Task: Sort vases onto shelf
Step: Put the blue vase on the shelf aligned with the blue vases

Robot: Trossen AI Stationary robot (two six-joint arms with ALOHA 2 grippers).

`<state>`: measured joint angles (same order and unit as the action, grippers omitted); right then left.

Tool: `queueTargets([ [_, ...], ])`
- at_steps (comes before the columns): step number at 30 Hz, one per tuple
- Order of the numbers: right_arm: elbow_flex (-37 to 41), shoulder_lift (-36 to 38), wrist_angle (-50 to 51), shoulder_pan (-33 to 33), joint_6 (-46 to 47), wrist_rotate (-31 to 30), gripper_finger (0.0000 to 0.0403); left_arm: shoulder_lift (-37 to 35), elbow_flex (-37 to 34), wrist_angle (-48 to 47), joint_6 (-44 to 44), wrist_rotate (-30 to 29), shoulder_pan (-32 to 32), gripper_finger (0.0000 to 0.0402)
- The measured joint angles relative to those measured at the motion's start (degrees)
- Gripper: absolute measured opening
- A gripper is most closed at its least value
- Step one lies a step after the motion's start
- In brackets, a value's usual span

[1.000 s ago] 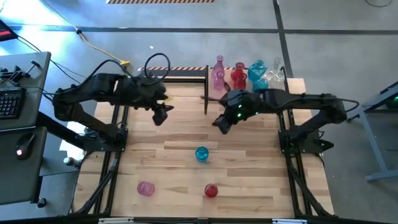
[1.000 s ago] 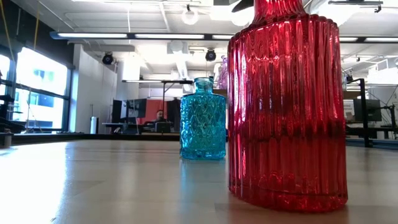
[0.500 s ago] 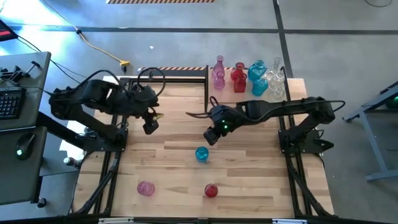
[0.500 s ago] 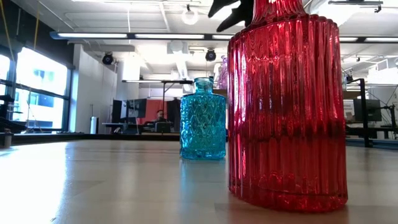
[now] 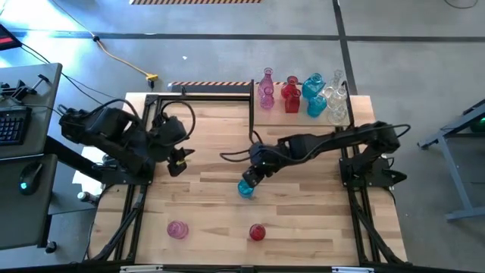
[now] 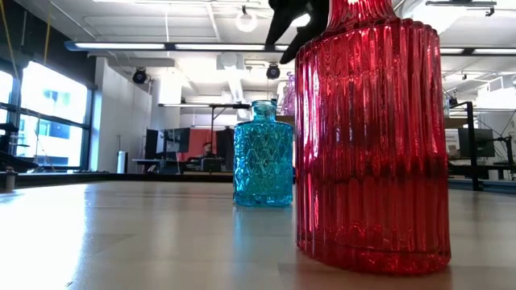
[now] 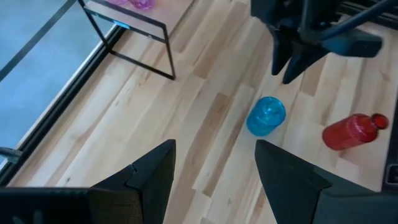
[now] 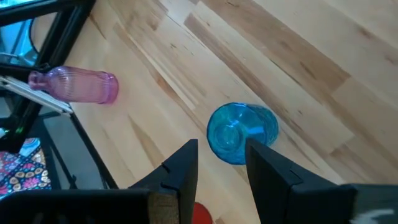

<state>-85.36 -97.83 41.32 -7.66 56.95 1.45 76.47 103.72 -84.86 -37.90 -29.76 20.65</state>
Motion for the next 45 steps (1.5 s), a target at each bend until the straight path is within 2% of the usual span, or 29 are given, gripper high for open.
queueTargets([
  [8, -0.02, -2.16, 0.0, -1.51, 2.68, -2.94, 0.0114, 0.0, 0.0, 0.14, -2.69, -0.02, 4.07, 0.0211],
  [22, -0.02, -6.08, -0.03, -3.02, 5.78, -3.15, 0.0114, 0.0, -0.02, 0.23, -6.15, -1.39, 8.49, 0.0211],
  [29, -0.03, -6.55, 0.39, -3.02, 6.05, -6.42, 0.0114, 0.02, -0.02, 0.28, -7.04, -2.58, 9.48, 0.0211],
  [45, -0.06, -8.88, -0.11, -3.26, 6.25, -5.91, 0.0114, 0.04, -0.04, 0.85, -7.06, -2.69, 9.46, 0.0211],
])
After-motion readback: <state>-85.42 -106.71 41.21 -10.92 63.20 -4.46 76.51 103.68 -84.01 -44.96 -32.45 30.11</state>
